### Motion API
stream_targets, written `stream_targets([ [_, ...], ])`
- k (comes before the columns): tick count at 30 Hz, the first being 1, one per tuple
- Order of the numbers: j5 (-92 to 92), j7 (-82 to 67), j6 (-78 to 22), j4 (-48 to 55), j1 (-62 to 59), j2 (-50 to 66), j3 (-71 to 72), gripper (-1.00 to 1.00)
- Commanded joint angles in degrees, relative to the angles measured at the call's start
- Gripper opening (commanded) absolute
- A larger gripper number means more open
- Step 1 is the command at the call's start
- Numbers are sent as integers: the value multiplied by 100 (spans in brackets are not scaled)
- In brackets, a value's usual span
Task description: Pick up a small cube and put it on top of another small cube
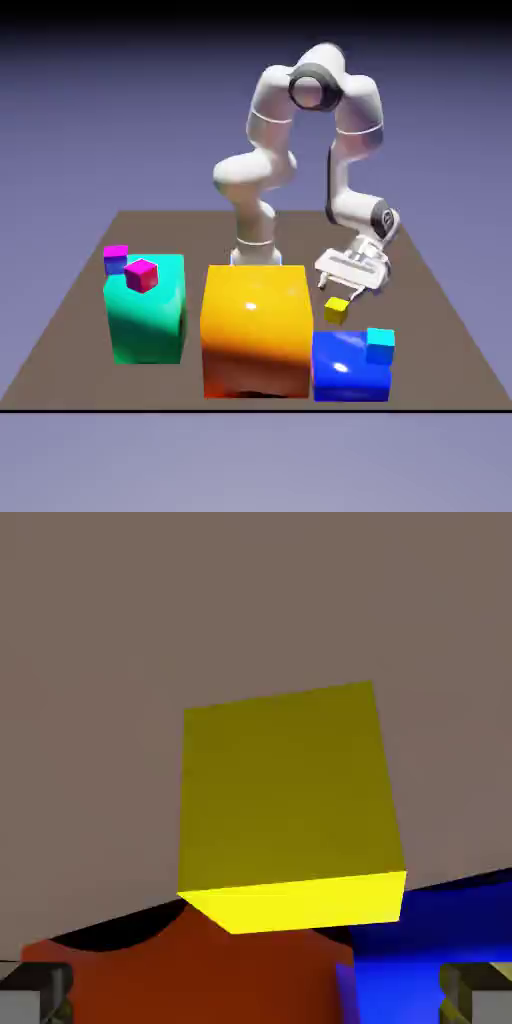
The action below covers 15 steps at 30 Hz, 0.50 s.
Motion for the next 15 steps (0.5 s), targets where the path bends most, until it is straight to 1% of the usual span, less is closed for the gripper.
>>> stream_targets([
  [1,0,0,0,0,0,0,0,0],
  [6,-1097,395,87,129,-160,704,-791,0],
  [7,-1097,395,87,129,-160,704,-791,-100],
  [8,-1097,395,87,129,-160,704,-791,-100],
  [12,-101,36,8,12,-15,65,-73,-100],
  [15,-83,-469,-270,539,-533,120,206,-100],
])
